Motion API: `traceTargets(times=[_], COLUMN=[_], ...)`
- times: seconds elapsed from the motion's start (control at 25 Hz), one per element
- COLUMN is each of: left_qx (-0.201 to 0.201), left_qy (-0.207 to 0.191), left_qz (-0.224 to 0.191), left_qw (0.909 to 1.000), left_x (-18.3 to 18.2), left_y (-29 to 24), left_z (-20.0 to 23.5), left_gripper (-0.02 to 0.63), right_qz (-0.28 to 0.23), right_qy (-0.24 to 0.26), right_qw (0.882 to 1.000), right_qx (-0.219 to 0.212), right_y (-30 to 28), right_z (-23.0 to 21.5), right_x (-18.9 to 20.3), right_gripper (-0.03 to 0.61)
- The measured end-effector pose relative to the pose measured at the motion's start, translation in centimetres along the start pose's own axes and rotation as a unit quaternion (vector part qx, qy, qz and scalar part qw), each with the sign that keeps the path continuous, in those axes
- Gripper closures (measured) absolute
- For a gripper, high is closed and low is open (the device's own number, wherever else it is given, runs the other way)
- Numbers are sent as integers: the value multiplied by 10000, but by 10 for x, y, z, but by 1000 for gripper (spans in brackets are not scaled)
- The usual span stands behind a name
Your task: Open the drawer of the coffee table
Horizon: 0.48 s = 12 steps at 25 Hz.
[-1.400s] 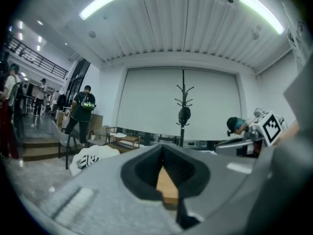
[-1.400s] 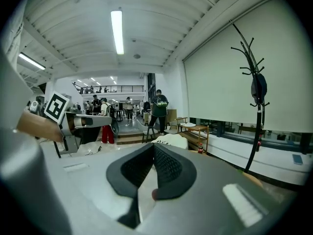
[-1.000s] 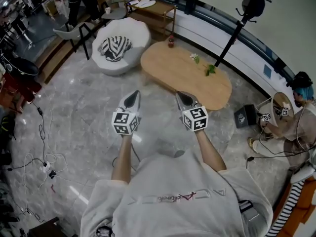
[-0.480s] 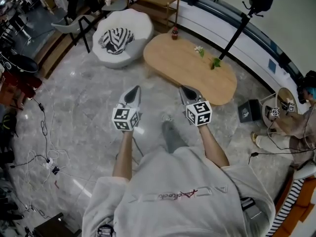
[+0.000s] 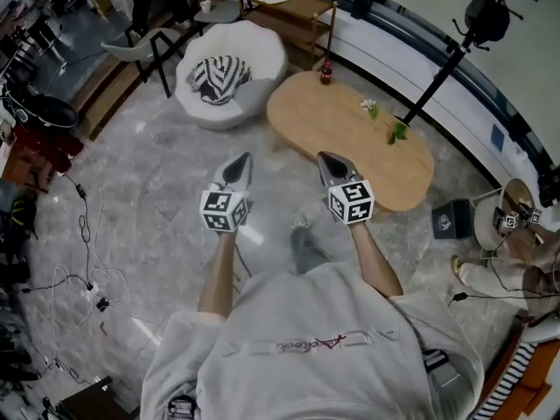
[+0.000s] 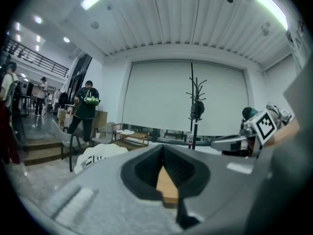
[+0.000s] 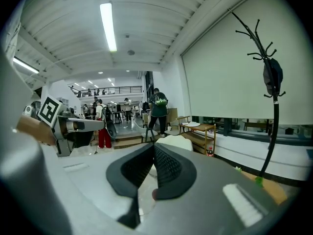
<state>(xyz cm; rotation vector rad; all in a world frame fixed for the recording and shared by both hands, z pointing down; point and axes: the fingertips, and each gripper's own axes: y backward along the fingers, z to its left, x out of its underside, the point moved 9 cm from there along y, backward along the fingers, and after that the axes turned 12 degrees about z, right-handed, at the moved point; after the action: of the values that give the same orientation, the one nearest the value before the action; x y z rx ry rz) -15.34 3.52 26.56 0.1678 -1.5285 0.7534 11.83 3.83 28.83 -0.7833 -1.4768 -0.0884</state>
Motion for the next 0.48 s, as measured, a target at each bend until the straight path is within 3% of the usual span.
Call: traceTargets(times=[0.48], left_qx=[-109], left_qy=[8], left_qz=[31], left_qw=[9999], left_x=[-67], left_y=[-111], left_z=[65], left_gripper=[615], right_qz=[7], right_qy=[116], right_qw=[9997], right_qx=[-216], right_y=[-105], right_z=[-79], right_x=[-77], right_gripper=[572])
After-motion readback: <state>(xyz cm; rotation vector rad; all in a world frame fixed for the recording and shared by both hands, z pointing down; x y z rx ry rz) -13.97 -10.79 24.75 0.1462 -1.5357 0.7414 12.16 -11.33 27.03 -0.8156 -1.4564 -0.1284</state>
